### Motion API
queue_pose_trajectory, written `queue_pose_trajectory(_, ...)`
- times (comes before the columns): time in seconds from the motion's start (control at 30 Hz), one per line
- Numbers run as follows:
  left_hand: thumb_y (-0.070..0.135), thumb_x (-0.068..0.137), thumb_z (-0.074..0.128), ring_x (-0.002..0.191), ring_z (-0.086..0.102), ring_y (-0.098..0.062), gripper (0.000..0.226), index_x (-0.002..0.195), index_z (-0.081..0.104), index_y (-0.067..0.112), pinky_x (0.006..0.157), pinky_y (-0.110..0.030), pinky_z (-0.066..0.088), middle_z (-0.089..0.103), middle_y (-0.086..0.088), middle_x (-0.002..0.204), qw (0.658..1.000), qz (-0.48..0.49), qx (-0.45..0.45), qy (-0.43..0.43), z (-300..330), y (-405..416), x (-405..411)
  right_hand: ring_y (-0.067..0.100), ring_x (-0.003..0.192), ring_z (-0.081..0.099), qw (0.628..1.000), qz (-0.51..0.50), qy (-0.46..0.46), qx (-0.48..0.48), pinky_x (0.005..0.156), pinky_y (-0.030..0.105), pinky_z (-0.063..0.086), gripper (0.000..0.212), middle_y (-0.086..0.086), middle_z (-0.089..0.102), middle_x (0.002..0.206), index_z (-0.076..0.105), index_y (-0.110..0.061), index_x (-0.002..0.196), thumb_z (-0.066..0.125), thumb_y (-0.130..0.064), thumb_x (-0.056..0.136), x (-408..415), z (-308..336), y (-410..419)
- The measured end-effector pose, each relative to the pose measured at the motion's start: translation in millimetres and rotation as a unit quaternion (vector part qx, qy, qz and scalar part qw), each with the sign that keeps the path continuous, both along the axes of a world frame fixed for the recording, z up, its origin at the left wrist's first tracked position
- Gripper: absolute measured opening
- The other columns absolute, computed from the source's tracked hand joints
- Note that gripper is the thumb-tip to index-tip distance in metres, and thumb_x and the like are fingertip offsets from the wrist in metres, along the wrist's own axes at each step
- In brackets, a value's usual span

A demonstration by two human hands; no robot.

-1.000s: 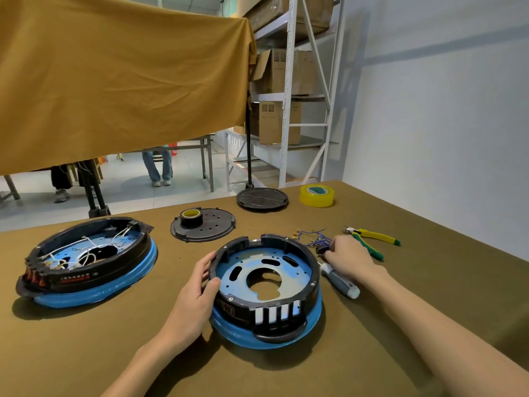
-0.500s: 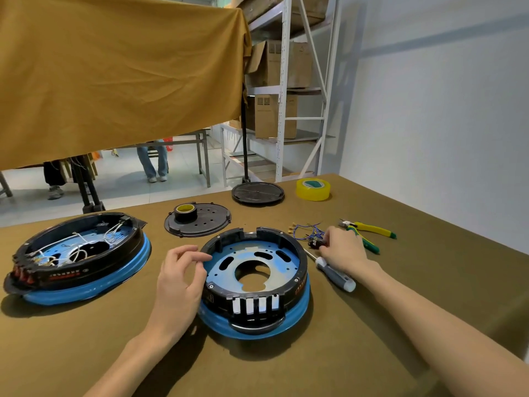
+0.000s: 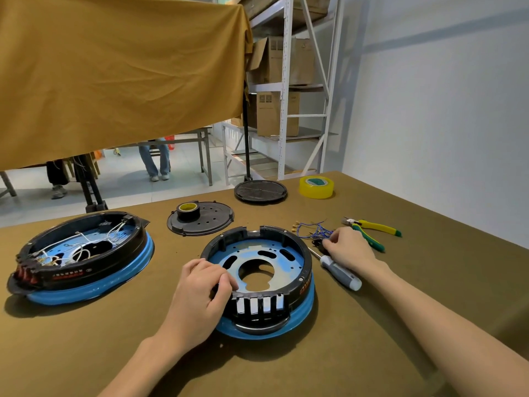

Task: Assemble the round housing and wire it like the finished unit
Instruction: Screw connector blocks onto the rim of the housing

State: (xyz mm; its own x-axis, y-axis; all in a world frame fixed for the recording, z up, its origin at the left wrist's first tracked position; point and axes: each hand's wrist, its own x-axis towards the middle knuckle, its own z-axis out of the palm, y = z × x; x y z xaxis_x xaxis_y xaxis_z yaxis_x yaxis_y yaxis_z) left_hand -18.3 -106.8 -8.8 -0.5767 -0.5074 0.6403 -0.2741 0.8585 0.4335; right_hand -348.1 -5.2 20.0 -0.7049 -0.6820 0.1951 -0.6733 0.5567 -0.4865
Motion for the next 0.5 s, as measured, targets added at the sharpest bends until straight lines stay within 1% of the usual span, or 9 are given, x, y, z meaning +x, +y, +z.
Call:
queue_pose_trajectory(0.07, 0.037, 0.103, 0.031, 0.093, 0.059, -0.001, 0.042, 0.078, 0.065, 0.034, 0.107, -0.020, 0.026, 0.061, 0.022, 0.078, 1.000, 0.000, -0.010, 0.003, -1.9, -2.9, 0.4, 0.022, 0.055, 0.059, 1.000, -0.004, -0.012, -0.022, 0.052, 0.033, 0.044, 0.028, 0.006, 0.068, 0.065, 0.073, -0.010, 0.092, 0.052, -0.026, 0.102, -8.2, 0.5, -0.6)
queue_pose_trajectory(0.13, 0.035, 0.103, 0.031, 0.091, 0.059, -0.003, 0.042, 0.076, 0.063, 0.033, 0.106, -0.021, 0.028, 0.060, 0.021, 0.076, 1.000, 0.000, -0.012, 0.013, -3.9, -4.8, 0.5, 0.018, 0.054, 0.056, 1.000, -0.003, -0.014, -0.009, 0.053, 0.030, 0.043, 0.023, 0.002, 0.067, 0.065, 0.072, -0.014, 0.093, 0.051, -0.019, 0.100, -15.2, 2.3, 2.2)
queue_pose_trajectory(0.2, 0.033, 0.103, 0.032, 0.089, 0.060, -0.005, 0.042, 0.074, 0.062, 0.032, 0.106, -0.023, 0.030, 0.059, 0.020, 0.075, 1.000, 0.002, -0.009, 0.029, -6.0, -4.5, -0.8, 0.017, 0.062, 0.062, 0.999, 0.015, -0.004, 0.029, 0.056, 0.031, 0.049, 0.017, 0.001, 0.071, 0.075, 0.072, -0.018, 0.098, 0.055, -0.016, 0.095, -17.6, 3.6, 5.0)
queue_pose_trajectory(0.23, 0.032, 0.103, 0.033, 0.087, 0.060, -0.006, 0.041, 0.073, 0.061, 0.032, 0.105, -0.024, 0.031, 0.059, 0.019, 0.075, 0.999, 0.003, -0.008, 0.038, -6.9, -3.9, -1.7, 0.018, 0.067, 0.065, 0.999, 0.027, 0.002, 0.039, 0.060, 0.033, 0.052, 0.017, 0.001, 0.072, 0.080, 0.072, -0.020, 0.102, 0.056, -0.016, 0.095, -17.7, 3.7, 5.3)
queue_pose_trajectory(0.33, 0.031, 0.103, 0.033, 0.085, 0.060, -0.008, 0.041, 0.072, 0.060, 0.031, 0.105, -0.025, 0.031, 0.058, 0.019, 0.074, 0.999, 0.003, -0.006, 0.050, -7.7, -2.2, -3.3, 0.020, 0.078, 0.068, 0.998, 0.055, -0.001, 0.020, 0.075, 0.040, 0.058, 0.021, 0.001, 0.073, 0.089, 0.071, -0.020, 0.112, 0.053, -0.022, 0.101, -17.0, 6.8, 2.8)
queue_pose_trajectory(0.4, 0.031, 0.103, 0.033, 0.085, 0.060, -0.008, 0.042, 0.072, 0.060, 0.031, 0.106, -0.024, 0.031, 0.058, 0.019, 0.074, 0.999, 0.004, -0.002, 0.050, -7.8, -1.8, -3.0, 0.021, 0.093, 0.067, 0.996, 0.085, -0.026, 0.016, 0.086, 0.041, 0.057, 0.026, 0.002, 0.072, 0.104, 0.070, -0.021, 0.118, 0.051, -0.032, 0.105, -15.2, 10.6, -0.5)
queue_pose_trajectory(0.43, 0.032, 0.103, 0.033, 0.085, 0.060, -0.009, 0.042, 0.072, 0.060, 0.030, 0.106, -0.024, 0.031, 0.058, 0.019, 0.074, 0.999, 0.005, -0.002, 0.050, -7.5, -1.3, -3.0, 0.022, 0.100, 0.066, 0.994, 0.103, -0.033, 0.030, 0.090, 0.041, 0.055, 0.028, 0.001, 0.071, 0.111, 0.069, -0.022, 0.119, 0.050, -0.038, 0.106, -13.4, 12.3, -2.4)
queue_pose_trajectory(0.5, 0.032, 0.103, 0.033, 0.086, 0.060, -0.009, 0.042, 0.072, 0.060, 0.030, 0.107, -0.023, 0.030, 0.058, 0.018, 0.073, 0.999, 0.007, -0.001, 0.049, -6.5, -0.2, -3.1, 0.021, 0.105, 0.062, 0.991, 0.116, -0.010, 0.070, 0.093, 0.042, 0.053, 0.025, 0.000, 0.068, 0.115, 0.066, -0.025, 0.116, 0.054, -0.043, 0.103, -9.7, 14.1, -6.8)
